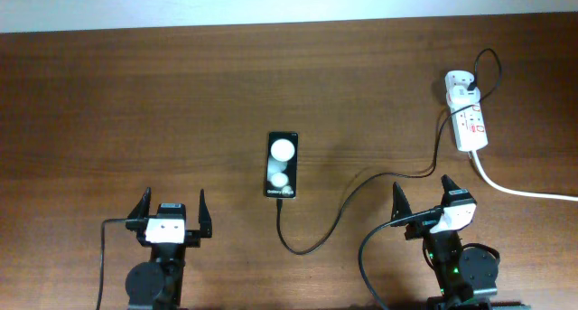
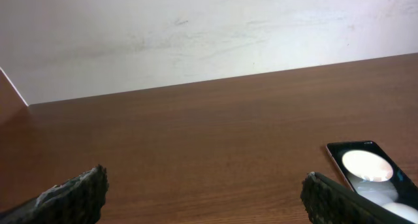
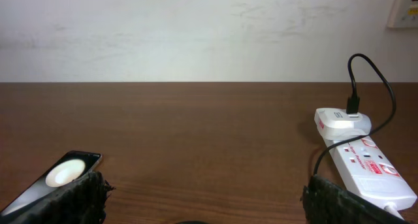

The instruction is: Plug charger to phone and switch on socket

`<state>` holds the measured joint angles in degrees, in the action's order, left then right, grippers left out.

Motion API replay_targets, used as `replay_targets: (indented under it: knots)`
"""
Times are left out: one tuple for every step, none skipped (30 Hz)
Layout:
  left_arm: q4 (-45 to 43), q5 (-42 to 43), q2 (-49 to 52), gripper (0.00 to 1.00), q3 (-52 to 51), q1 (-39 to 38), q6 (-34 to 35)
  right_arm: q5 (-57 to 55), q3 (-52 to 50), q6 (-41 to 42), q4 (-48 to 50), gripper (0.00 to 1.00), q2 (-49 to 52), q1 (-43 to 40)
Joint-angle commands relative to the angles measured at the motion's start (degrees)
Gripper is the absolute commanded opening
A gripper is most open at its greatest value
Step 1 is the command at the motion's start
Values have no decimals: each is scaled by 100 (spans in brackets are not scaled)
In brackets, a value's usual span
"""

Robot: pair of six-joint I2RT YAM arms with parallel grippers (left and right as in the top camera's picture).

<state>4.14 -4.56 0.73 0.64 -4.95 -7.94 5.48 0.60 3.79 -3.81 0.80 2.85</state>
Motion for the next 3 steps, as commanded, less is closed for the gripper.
replay_targets:
  knots:
    - [24, -63, -44, 99, -15, 24, -76, -9, -28, -37, -31, 99, -59, 52]
    - [24, -63, -44, 99, -15, 24, -76, -7, -28, -37, -31, 99, -59, 52]
    - [24, -63, -44, 99, -15, 24, -76, -7, -28, -37, -31, 99, -59, 52]
